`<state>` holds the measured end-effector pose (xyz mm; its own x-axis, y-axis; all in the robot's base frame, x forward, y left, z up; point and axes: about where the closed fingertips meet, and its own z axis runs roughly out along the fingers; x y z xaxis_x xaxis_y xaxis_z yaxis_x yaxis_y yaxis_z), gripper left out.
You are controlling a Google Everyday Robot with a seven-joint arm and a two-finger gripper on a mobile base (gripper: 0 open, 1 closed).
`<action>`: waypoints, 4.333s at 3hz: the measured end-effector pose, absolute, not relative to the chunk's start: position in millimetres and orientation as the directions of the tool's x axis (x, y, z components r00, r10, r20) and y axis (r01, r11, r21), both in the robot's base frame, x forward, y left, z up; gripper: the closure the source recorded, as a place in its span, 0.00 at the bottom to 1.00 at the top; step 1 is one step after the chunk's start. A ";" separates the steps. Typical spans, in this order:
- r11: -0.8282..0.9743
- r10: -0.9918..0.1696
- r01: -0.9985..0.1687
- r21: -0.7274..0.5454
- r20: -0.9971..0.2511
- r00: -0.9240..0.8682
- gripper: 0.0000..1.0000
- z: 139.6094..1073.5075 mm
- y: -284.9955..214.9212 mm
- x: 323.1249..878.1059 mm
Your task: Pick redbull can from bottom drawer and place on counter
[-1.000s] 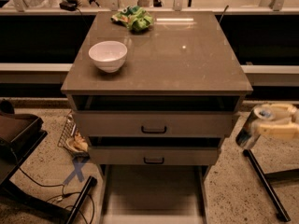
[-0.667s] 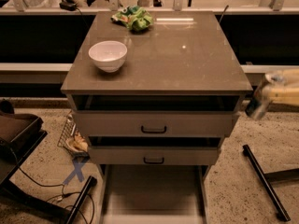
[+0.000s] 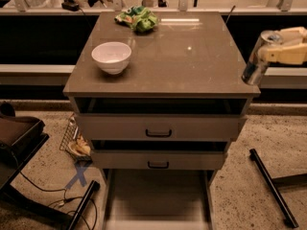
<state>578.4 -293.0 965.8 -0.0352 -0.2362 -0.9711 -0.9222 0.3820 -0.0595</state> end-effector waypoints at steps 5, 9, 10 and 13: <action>0.119 -0.201 -0.989 -0.089 -0.977 0.064 1.00 950.4 -140.1 693.3; 0.066 -0.256 -0.998 0.005 -0.966 -0.022 0.60 908.3 -107.4 713.2; 0.069 -0.252 -0.998 0.005 -0.967 -0.023 0.36 908.0 -103.8 716.2; 0.074 -0.246 -0.997 0.005 -0.969 -0.024 0.00 907.2 -96.9 721.4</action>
Offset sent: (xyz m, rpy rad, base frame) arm 0.0876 0.0754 0.0308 0.0759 -0.1274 0.1747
